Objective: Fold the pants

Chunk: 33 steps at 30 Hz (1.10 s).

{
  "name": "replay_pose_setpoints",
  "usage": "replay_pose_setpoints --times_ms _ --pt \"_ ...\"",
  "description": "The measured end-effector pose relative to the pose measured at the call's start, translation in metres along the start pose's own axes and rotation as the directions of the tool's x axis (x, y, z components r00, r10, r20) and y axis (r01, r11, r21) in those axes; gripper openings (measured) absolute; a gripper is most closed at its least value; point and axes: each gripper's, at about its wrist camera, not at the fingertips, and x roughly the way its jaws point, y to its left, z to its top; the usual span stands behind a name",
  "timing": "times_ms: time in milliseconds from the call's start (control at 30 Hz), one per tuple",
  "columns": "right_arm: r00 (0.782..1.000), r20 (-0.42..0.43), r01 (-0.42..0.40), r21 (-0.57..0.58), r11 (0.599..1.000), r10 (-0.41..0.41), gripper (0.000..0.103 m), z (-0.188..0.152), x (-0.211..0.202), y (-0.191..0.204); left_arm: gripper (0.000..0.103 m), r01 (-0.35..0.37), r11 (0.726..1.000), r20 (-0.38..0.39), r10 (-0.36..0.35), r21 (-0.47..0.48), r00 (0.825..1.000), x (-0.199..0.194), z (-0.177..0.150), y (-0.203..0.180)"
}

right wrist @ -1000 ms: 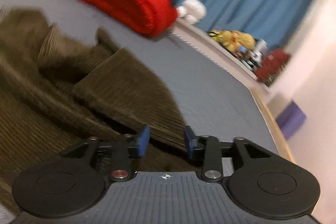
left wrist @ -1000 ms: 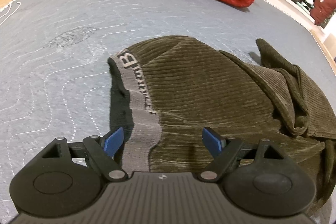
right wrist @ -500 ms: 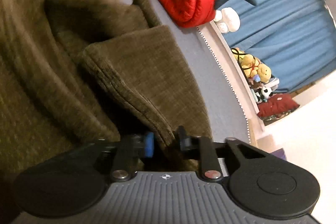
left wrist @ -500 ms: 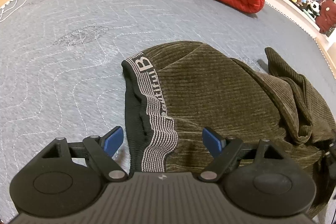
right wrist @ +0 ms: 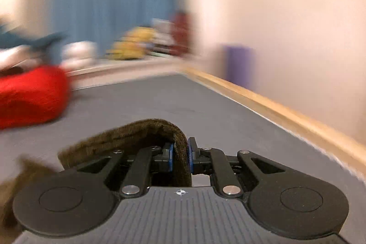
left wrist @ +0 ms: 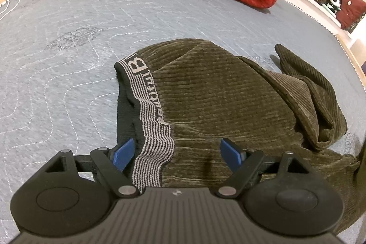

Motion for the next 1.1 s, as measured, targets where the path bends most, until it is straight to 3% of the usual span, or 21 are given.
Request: replay_pose_setpoints --times_ms 67,133,233,267,300,400,433,533,600,700,767,833,900,1033,1100 --pt "0.984 -0.08 0.168 0.145 0.975 -0.158 0.012 -0.009 0.001 -0.05 0.086 0.005 1.0 -0.002 -0.005 0.003 1.0 0.0 -0.001 -0.003" --pt "0.941 -0.214 0.317 0.301 0.899 -0.26 0.011 -0.025 0.001 -0.101 0.086 0.009 1.0 -0.003 -0.009 0.009 1.0 0.0 -0.003 -0.006" --pt "0.844 -0.451 0.496 0.447 0.744 -0.291 0.01 -0.068 0.001 -0.159 0.086 0.015 1.0 -0.007 -0.015 0.02 1.0 0.0 -0.004 -0.013" --pt "0.814 -0.511 0.533 0.465 0.707 -0.277 0.011 -0.081 0.001 -0.173 0.086 0.016 1.0 -0.008 -0.016 0.022 1.0 0.001 -0.004 -0.015" --pt "0.803 -0.538 0.54 0.473 0.696 -0.257 0.011 -0.089 0.002 -0.181 0.086 0.019 1.0 -0.01 -0.019 0.024 1.0 0.001 -0.004 -0.017" --pt "0.8 -0.553 0.536 0.486 0.691 -0.232 0.025 -0.092 0.002 -0.194 0.086 0.023 0.999 -0.011 -0.022 0.033 1.0 0.001 -0.006 -0.022" --pt "0.809 -0.545 0.524 0.499 0.69 -0.221 0.034 -0.091 -0.003 -0.198 0.086 0.023 0.999 -0.011 -0.022 0.036 1.0 0.001 -0.006 -0.024" --pt "0.863 -0.473 0.445 0.538 0.716 -0.181 0.034 -0.076 -0.021 -0.208 0.086 0.02 0.999 -0.015 -0.019 0.041 1.0 0.003 -0.007 -0.027" --pt "0.881 -0.434 0.42 0.535 0.733 -0.188 0.037 -0.067 -0.026 -0.208 0.086 0.018 0.999 -0.018 -0.018 0.037 1.0 0.004 -0.007 -0.027" --pt "0.859 -0.467 0.466 0.547 0.695 -0.208 0.044 -0.064 -0.028 -0.217 0.086 0.021 0.999 -0.018 -0.021 0.031 1.0 0.004 -0.006 -0.025" --pt "0.824 -0.529 0.523 0.573 0.631 -0.203 0.049 -0.072 -0.026 -0.23 0.086 0.022 0.999 -0.018 -0.022 0.029 1.0 0.004 -0.006 -0.025" --pt "0.808 -0.555 0.552 0.598 0.581 -0.196 0.049 -0.078 -0.026 -0.241 0.086 0.025 0.999 -0.019 -0.024 0.026 1.0 0.004 -0.005 -0.024" --pt "0.805 -0.549 0.566 0.599 0.566 -0.224 0.049 -0.075 -0.03 -0.244 0.086 0.027 0.999 -0.021 -0.027 0.024 0.999 0.004 -0.005 -0.023" --pt "0.831 -0.508 0.537 0.625 0.567 -0.228 0.049 -0.065 -0.033 -0.252 0.086 0.037 0.999 -0.026 -0.036 0.032 0.999 0.003 -0.006 -0.024" --pt "0.815 -0.492 0.574 0.61 0.546 -0.307 0.049 -0.058 -0.037 -0.256 0.086 0.04 0.999 -0.027 -0.039 0.032 0.999 0.002 -0.006 -0.024"
